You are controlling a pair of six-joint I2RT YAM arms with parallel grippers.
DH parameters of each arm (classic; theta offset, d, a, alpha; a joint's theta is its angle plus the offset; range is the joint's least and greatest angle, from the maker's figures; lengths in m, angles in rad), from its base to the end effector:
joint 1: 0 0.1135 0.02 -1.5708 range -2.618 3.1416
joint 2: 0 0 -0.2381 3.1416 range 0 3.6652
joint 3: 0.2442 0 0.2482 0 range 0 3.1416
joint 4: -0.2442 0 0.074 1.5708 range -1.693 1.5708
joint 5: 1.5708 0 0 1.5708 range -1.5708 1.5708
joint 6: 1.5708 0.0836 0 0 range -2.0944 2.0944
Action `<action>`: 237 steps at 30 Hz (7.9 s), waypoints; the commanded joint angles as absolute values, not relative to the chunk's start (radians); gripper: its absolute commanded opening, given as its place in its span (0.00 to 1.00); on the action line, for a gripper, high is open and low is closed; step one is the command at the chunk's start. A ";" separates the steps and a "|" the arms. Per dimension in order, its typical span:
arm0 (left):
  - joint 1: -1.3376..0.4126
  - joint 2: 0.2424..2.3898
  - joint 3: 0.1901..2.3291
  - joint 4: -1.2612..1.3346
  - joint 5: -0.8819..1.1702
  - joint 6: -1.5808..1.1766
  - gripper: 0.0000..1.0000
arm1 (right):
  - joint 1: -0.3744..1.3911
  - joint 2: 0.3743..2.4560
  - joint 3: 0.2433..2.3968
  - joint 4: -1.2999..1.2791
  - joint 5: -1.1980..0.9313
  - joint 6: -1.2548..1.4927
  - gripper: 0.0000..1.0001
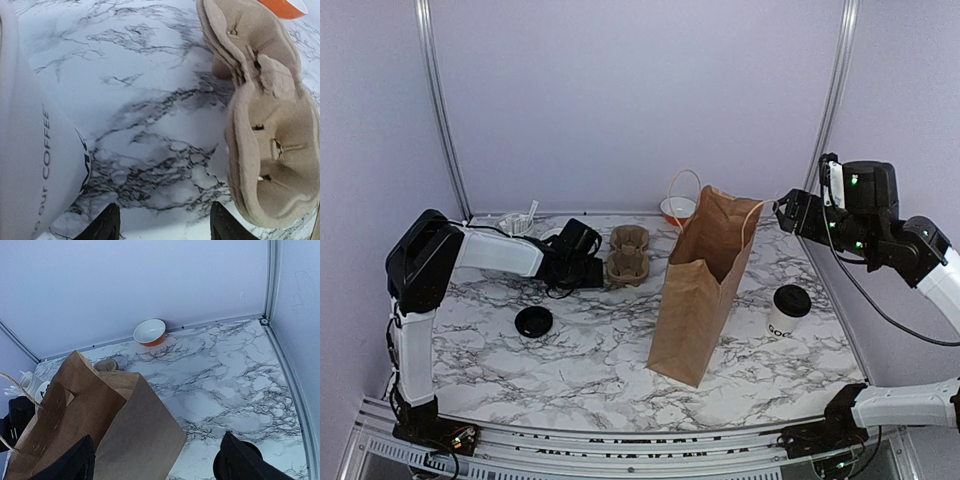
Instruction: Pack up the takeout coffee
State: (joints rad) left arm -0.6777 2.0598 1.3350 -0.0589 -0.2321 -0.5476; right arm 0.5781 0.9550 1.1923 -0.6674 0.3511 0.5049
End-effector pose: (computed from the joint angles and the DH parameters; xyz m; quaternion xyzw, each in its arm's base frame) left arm 0.3719 -0.2747 0.0993 0.0153 0.9183 -0.1315 0.3731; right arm 0.2176 0.1076 0.3592 0.0639 0.8317 0.1480 0.5313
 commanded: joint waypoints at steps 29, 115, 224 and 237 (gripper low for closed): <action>-0.723 2.160 1.709 -0.364 -0.231 -0.676 0.47 | 0.569 0.936 1.166 -0.631 0.340 0.511 0.84; -0.718 2.037 1.592 -0.389 -0.107 -0.630 0.04 | 0.569 0.936 1.157 -0.627 0.330 0.520 0.84; -0.863 2.154 1.792 -0.537 -0.090 -0.487 0.16 | 0.569 0.958 1.163 -0.646 0.334 0.514 0.84; -0.842 2.158 1.775 -0.535 0.011 -0.503 0.17 | 0.569 0.958 1.163 -0.647 0.331 0.515 0.84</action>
